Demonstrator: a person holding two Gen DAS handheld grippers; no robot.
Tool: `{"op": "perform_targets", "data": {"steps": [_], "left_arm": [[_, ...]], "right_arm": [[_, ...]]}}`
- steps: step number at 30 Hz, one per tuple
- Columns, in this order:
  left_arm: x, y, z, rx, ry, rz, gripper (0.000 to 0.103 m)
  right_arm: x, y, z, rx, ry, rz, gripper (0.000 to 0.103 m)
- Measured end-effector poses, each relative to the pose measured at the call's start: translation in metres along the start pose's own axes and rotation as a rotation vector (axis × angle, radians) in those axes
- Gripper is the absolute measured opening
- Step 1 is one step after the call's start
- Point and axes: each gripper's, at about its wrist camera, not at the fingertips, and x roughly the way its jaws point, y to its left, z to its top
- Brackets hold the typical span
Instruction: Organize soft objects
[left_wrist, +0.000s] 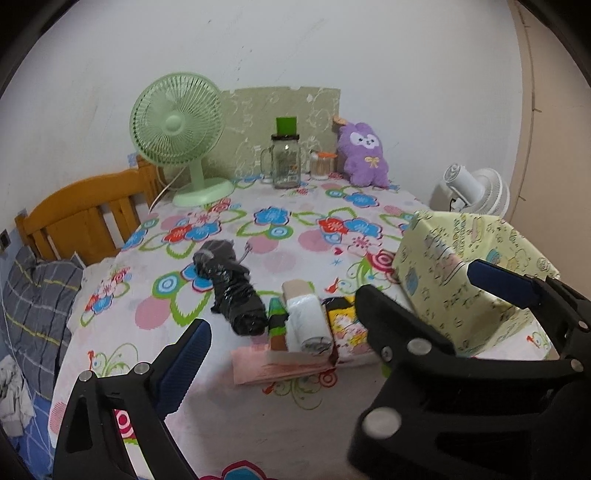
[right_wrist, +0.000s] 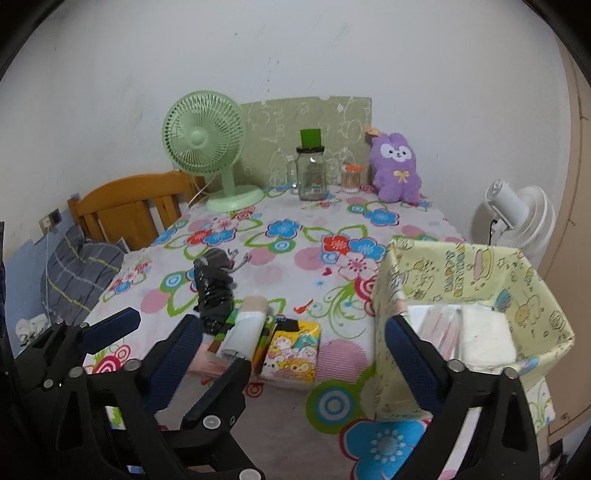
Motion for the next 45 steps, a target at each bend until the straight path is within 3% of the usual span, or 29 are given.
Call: {"op": "perform_targets", "data": {"steps": [6, 15, 24, 30, 35, 45], "left_arm": [[0.015, 0.011, -0.007, -0.027, 0.036, 0.009, 0.097], [0.038, 0.016, -0.010, -0.053, 0.067, 0.001, 0.087], [0.050, 0.016, -0.004, -0.053, 0.073, -0.017, 0.079], [0.062, 0.016, -0.005, -0.047, 0.096, -0.041, 0.068], [0.070, 0.018, -0.007, -0.051, 0.119, -0.068, 0.043], [0.074, 0.027, -0.005, -0.062, 0.136, -0.062, 0.039]], "right_arm": [[0.017, 0.006, -0.007, 0.018, 0.043, 0.013, 0.086], [0.043, 0.005, -0.011, 0.035, 0.103, 0.003, 0.076], [0.056, 0.002, -0.007, 0.068, 0.110, -0.018, 0.067], [0.066, -0.002, -0.008, 0.088, 0.134, -0.029, 0.066], [0.075, -0.004, -0.011, 0.104, 0.160, -0.026, 0.066], [0.088, 0.002, -0.008, 0.099, 0.182, -0.004, 0.066]]}}
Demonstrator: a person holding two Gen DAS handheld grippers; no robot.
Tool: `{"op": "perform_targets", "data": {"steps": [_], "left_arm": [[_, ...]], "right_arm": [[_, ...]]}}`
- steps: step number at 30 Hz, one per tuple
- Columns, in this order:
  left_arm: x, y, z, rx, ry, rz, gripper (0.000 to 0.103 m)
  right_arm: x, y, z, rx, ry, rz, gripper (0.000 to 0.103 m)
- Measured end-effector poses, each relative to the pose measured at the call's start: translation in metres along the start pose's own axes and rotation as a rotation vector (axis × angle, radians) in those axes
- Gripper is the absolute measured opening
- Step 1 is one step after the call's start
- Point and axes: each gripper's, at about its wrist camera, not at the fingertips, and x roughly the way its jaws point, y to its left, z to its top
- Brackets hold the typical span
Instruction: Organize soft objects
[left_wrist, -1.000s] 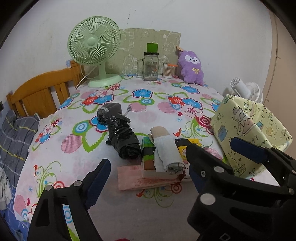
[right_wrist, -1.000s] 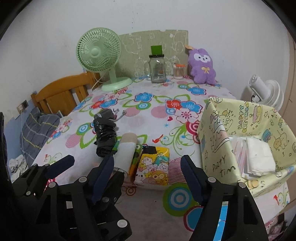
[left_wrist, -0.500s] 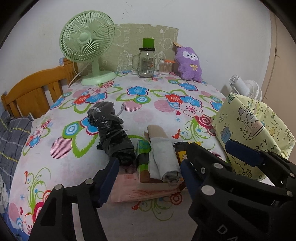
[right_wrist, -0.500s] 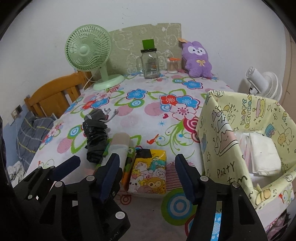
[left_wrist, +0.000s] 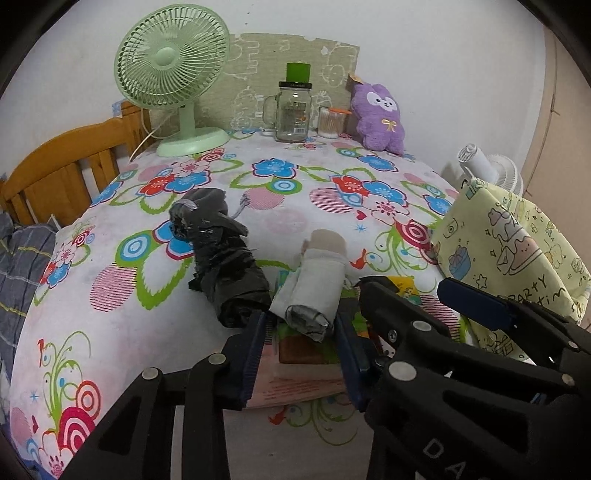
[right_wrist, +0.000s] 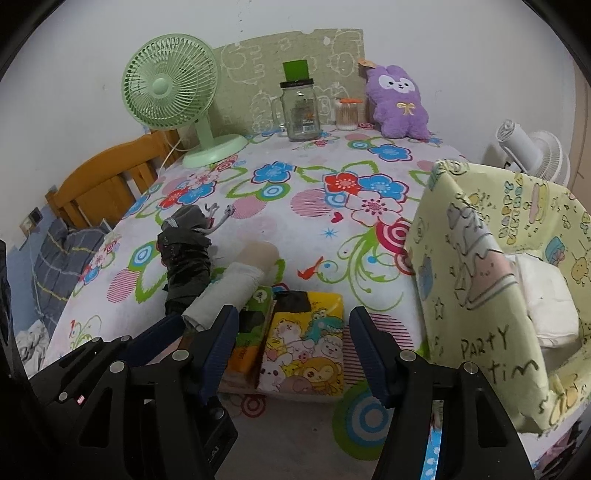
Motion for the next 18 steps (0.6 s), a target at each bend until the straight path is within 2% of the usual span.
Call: {"op": "perform_targets", "data": {"steps": [6, 8, 11, 18], "left_arm": [[-0.008, 0.011, 0.005, -0.007, -0.014, 0.025, 0.043], [-0.009, 0.017, 0.006, -0.016, -0.018, 0.044, 0.051], [-0.008, 0.026, 0.006, -0.028, -0.018, 0.076, 0.059], [0.007, 0.046, 0.009, -0.061, 0.018, 0.112, 0.059]], "right_arm": [[0.003, 0.008, 0.008, -0.011, 0.000, 0.024, 0.066], [0.005, 0.013, 0.010, -0.016, 0.001, 0.030, 0.066], [0.008, 0.019, 0.013, -0.024, 0.009, 0.038, 0.066], [0.023, 0.034, 0.015, -0.049, 0.037, 0.039, 0.066]]}}
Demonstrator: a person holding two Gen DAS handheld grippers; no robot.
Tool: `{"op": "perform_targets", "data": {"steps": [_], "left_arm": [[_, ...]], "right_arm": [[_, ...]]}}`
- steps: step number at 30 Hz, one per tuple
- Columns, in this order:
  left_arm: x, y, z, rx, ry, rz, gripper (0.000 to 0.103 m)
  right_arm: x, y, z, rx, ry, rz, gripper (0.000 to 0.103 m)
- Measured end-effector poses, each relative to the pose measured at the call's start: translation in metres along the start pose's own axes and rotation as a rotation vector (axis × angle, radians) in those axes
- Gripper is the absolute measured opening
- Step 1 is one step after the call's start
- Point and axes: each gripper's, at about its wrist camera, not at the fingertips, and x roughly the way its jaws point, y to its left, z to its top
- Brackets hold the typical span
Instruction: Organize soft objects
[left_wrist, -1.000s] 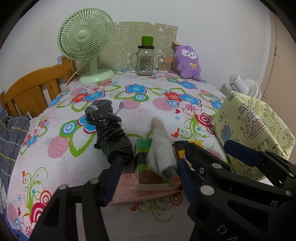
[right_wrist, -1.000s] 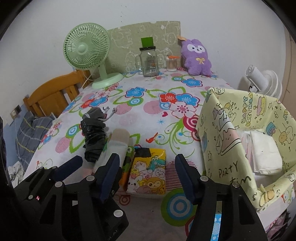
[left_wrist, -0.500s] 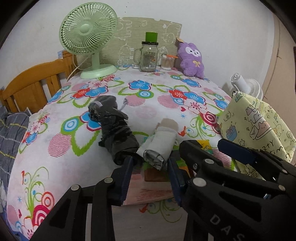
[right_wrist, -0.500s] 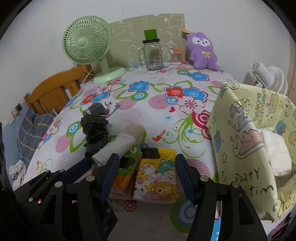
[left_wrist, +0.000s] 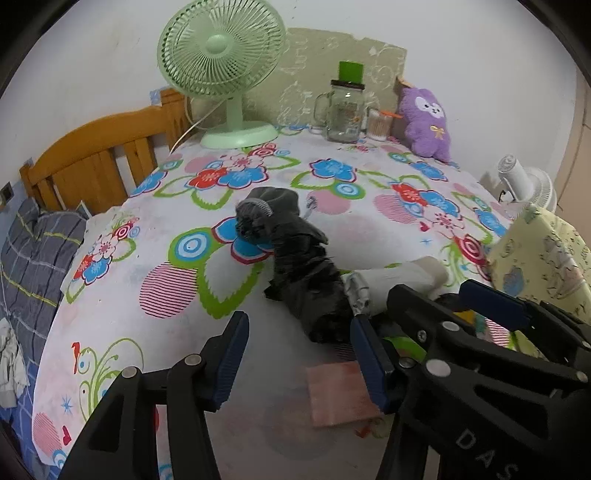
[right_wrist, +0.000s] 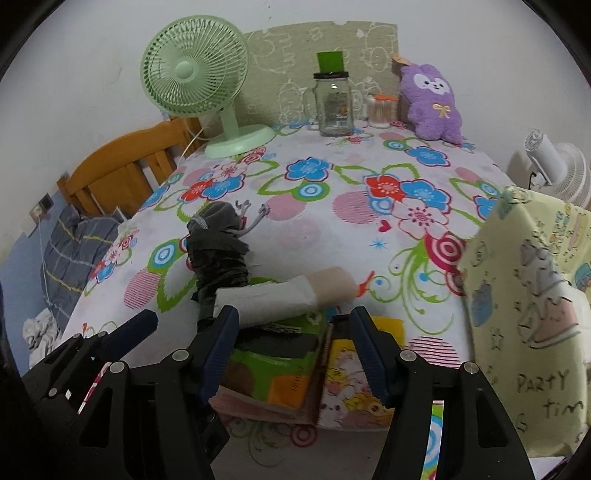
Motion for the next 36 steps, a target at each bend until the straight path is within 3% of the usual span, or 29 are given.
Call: {"op": "perform_targets", "data": {"steps": [21, 25, 30, 31, 36], "left_arm": [[0.048, -0.003, 0.025, -0.027, 0.058, -0.009, 0.062], [0.051, -0.006, 0.025, -0.013, 0.070, -0.005, 0.059], [0.051, -0.012, 0.026, 0.022, 0.073, -0.006, 0.047], [0.051, -0.013, 0.027, 0.027, 0.076, -0.016, 0.042], [0.052, -0.013, 0.031, 0.030, 0.078, -0.036, 0.037]], "right_arm": [[0.049, -0.010, 0.031, 0.005, 0.056, -0.032, 0.067], [0.059, -0.013, 0.031, 0.009, 0.071, -0.033, 0.066], [0.068, -0.014, 0.033, 0.017, 0.084, -0.022, 0.066], [0.070, -0.014, 0.034, 0.017, 0.096, -0.023, 0.063], [0.072, -0.010, 0.036, -0.014, 0.090, -0.013, 0.040]]}}
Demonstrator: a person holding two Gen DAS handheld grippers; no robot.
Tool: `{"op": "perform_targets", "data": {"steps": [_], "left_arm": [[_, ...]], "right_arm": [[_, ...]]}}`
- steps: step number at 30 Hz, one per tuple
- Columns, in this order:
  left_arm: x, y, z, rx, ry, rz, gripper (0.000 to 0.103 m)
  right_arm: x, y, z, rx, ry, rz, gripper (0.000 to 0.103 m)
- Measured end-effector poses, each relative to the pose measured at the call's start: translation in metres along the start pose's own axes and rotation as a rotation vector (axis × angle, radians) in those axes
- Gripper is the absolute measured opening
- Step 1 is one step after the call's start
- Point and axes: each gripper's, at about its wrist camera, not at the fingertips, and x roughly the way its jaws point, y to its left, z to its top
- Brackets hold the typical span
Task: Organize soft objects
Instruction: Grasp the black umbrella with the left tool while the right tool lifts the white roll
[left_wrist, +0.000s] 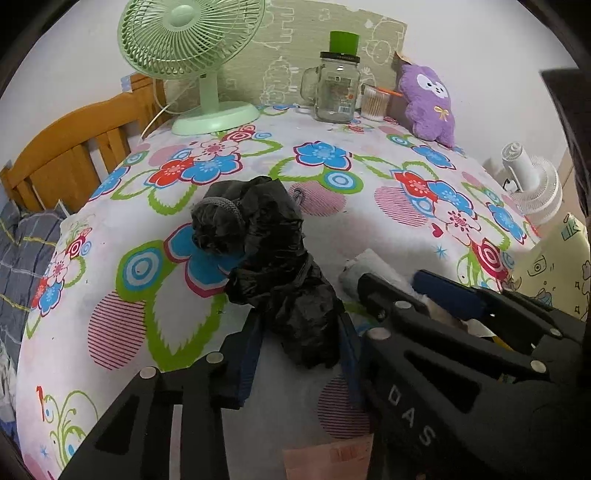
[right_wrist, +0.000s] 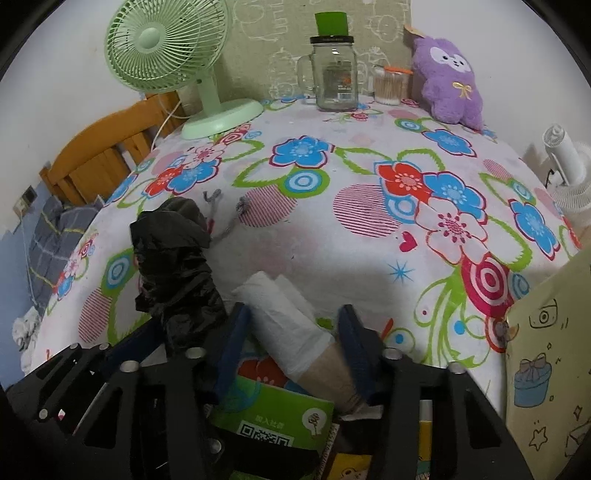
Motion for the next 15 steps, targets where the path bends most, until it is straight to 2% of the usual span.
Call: {"op": "perform_targets", "data": {"steps": [2, 5, 10, 15], "left_arm": [[0.000, -0.001, 0.000, 0.003, -0.002, -0.006, 0.033], [0.000, -0.001, -0.001, 0.000, -0.004, -0.017, 0.028], [-0.004, -0.003, -0.001, 0.004, -0.013, -0.029, 0.024], [-0.014, -0.005, 0.000, 0.003, -0.034, -0.018, 0.023]], "right_arm": [[0.000, -0.001, -0.001, 0.003, -0.004, 0.009, 0.037], [-0.001, -0.001, -0.001, 0.002, -0.011, 0.023, 0.026], [-0.007, -0.002, -0.001, 0.007, -0.022, 0.042, 0.019], [-0.021, -0.003, -0.002, 0.010, -0.054, 0.055, 0.018]]}}
